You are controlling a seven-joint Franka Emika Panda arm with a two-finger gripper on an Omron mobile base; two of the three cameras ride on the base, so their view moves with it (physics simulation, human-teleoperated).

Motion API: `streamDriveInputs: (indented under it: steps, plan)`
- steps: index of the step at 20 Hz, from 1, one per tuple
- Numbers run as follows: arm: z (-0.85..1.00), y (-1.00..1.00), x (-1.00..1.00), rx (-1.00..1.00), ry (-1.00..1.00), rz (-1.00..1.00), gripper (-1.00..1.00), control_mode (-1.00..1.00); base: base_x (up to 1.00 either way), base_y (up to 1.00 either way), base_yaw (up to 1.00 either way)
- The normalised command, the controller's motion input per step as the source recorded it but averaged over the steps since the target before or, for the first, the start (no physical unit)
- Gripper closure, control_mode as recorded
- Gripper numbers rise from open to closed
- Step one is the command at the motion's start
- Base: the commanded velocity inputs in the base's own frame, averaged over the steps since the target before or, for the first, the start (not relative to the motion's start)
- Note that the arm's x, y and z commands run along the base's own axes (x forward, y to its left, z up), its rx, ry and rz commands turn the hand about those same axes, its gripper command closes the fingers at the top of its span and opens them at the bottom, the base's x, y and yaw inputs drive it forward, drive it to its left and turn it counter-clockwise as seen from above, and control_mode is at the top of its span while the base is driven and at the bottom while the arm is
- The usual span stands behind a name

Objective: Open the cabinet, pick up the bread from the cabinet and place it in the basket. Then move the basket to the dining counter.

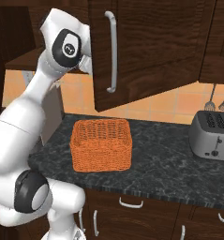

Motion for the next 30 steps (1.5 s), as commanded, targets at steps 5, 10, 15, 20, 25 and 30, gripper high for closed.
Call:
streamDriveInputs:
  steps: [5, 10, 15, 20, 25, 30]
  plan:
    - [-0.05, -0.99, -0.96, 0.12, -0.24, -0.14, -1.00, -1.00, 0.00, 0.00, 0.00]
    - [-0.01, -0.99, -0.71, 0.12, -0.28, -0.21, -1.00, -1.00, 0.00, 0.00, 0.00]
    - [-0.27, 0.45, -0.18, 0.19, -0.22, -0.19, -1.00, -1.00, 0.00, 0.00, 0.00]
    - [-0.02, 1.00, 0.09, 0.31, -0.04, -0.02, -1.00, -1.00, 0.00, 0.00, 0.00]
    - [0.00, 1.00, 0.75, 0.41, -0.05, 0.00, -1.00, -1.00, 0.00, 0.00, 0.00]
    - [0.06, 0.85, 1.00, 0.29, -0.04, 0.12, -1.00, -1.00, 0.00, 0.00, 0.00]
